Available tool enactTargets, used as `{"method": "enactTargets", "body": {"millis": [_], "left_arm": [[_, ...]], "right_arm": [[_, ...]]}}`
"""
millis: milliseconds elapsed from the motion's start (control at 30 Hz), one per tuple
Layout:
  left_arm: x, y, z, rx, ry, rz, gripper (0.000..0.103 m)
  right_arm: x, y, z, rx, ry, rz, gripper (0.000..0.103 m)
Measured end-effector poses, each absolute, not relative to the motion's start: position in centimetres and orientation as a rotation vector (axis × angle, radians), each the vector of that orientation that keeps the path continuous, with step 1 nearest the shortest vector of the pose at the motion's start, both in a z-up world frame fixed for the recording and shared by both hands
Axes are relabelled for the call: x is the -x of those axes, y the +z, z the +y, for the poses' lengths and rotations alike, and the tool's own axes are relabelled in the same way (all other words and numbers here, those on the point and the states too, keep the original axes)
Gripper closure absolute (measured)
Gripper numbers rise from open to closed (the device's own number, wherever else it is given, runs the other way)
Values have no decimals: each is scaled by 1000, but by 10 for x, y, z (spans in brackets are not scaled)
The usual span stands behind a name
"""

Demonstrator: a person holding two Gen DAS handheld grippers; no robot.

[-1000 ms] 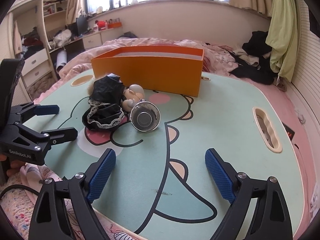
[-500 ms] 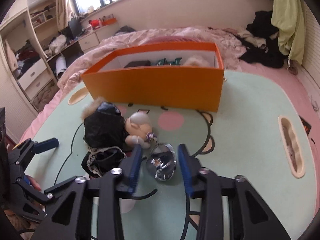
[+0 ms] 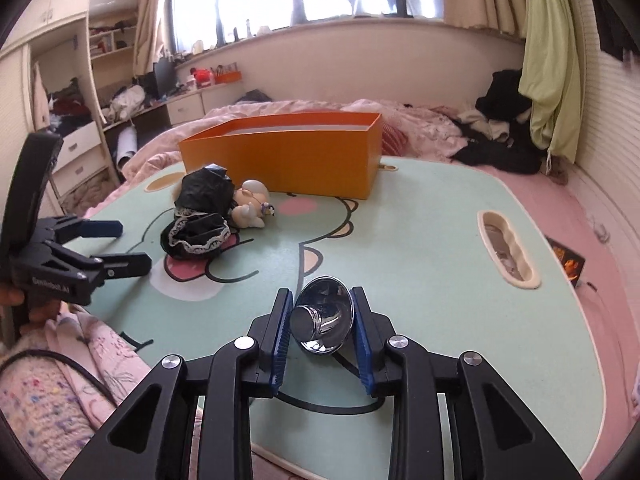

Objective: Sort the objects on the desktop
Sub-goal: 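Grasp the black lace-trimmed cloth with the left gripper while the right gripper holds the silver item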

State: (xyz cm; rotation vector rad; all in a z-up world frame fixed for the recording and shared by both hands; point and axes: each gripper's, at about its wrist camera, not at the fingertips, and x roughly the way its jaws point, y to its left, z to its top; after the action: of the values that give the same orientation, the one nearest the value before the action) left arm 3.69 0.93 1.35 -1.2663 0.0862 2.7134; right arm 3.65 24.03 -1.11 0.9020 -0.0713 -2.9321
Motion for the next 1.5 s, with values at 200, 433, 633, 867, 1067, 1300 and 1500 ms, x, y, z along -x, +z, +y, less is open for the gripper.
{"method": "enactTargets", "body": {"millis": [200,433,633,867,1067,1300,1500], "left_arm": [[-37,14,9,1266,2713,85,0],[-37,13,9,1266,2713,86,0],[-37,13,9,1265,2713,87,0],[-38,15,8,1254,2712,76,0],[-45,28,0,1145,2711,-16,0],[-24,57,38,1064,2611,13,0],[16,40,66,1229,2533,22,44]], "right_arm": [[-34,-15,241,-870,-2961,-66,32],[-27,-11,236,-878,-2971,-41,32],[-22,-13,240,-864,-2948,-83,62],[-32,-15,234,-804,-2954,-59,76],[-34,-15,235,-797,-2961,-70,76],[-35,-16,235,-799,-2968,-69,76],[-34,-16,235,-799,-2972,-71,76]]}}
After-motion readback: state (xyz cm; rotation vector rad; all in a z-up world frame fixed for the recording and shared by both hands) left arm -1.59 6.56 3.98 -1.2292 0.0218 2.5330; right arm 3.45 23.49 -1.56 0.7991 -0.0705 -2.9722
